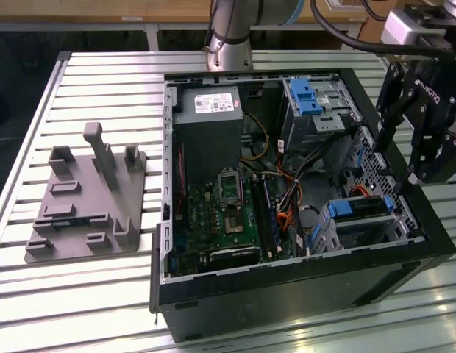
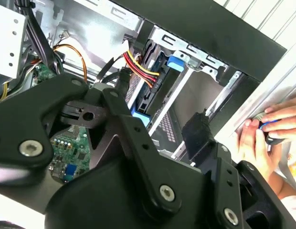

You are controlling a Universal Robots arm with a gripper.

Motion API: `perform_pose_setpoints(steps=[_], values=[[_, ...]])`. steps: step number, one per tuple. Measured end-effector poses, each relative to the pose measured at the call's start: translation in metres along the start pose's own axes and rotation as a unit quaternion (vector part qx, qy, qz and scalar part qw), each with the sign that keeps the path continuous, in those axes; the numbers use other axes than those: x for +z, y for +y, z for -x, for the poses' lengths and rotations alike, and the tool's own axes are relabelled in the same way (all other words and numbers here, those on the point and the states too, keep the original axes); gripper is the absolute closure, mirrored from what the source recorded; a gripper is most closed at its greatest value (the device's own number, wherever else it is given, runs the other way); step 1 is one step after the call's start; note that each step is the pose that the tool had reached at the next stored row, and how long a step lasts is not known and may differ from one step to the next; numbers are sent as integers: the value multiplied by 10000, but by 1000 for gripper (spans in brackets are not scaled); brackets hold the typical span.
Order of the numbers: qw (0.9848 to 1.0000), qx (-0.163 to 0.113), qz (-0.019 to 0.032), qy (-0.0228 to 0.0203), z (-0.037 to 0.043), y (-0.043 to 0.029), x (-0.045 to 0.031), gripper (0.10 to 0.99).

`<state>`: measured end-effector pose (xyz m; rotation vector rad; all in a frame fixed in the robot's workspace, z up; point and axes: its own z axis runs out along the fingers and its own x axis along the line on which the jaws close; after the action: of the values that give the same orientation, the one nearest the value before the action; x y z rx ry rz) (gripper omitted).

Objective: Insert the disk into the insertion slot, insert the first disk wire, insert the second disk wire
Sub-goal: 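Insert the first disk wire, then insert the second disk wire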

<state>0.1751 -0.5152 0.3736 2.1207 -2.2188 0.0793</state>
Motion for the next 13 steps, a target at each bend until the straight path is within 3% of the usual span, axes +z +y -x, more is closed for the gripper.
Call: perform_pose_setpoints(steps=[13], values=[[10000,-1,0,1,0,0,-1,373]])
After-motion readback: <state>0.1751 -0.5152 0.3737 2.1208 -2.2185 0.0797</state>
